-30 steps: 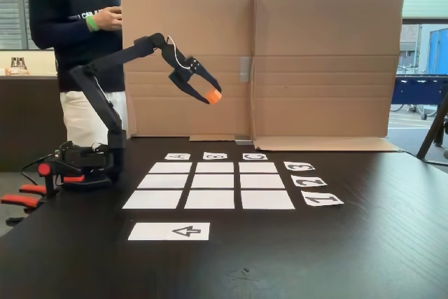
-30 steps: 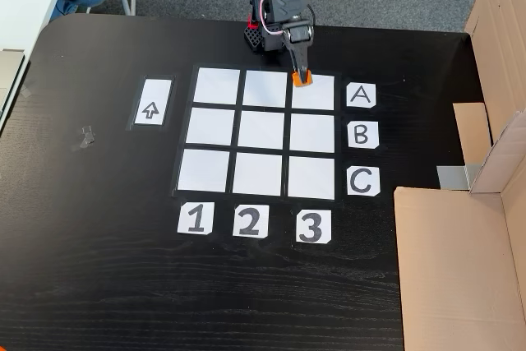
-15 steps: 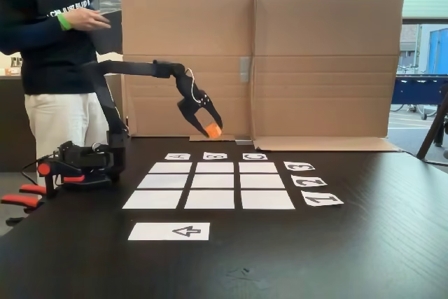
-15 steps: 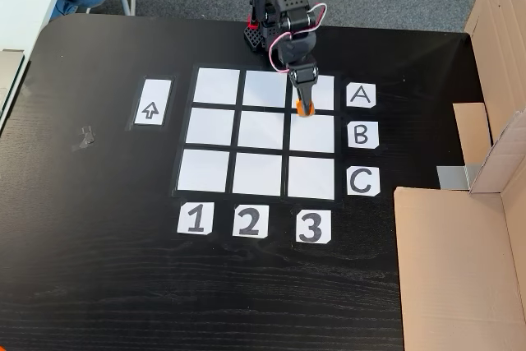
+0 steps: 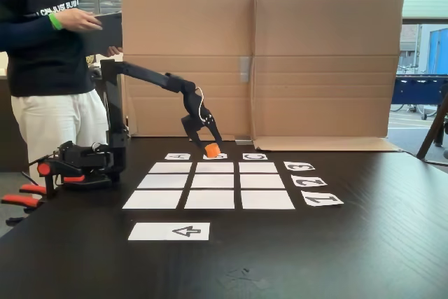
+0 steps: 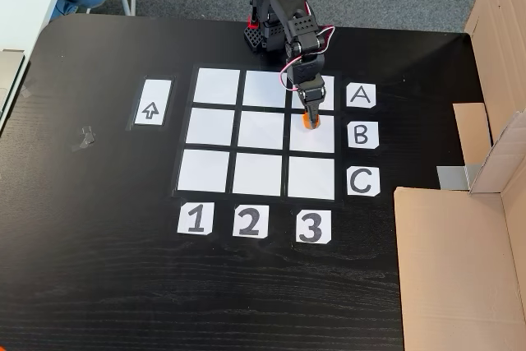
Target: Pick up the round, orange token and place it in the grid on square B3.
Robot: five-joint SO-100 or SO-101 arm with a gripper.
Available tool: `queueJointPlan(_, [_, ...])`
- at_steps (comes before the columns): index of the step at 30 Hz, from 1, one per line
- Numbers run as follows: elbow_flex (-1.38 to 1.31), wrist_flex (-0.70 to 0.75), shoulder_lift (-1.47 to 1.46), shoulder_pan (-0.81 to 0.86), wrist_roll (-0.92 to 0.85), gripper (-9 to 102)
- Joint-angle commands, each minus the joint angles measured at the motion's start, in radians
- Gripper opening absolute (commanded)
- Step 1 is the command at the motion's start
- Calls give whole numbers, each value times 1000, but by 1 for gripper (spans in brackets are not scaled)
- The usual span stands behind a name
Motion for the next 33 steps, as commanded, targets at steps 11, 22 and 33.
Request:
queueJointPlan(11, [3,-32,-28,-9,18,-1])
queueJointPlan(22, [52,-51,-32,29,25,22])
queueJointPlan(33, [173,-83,206,87,25,44])
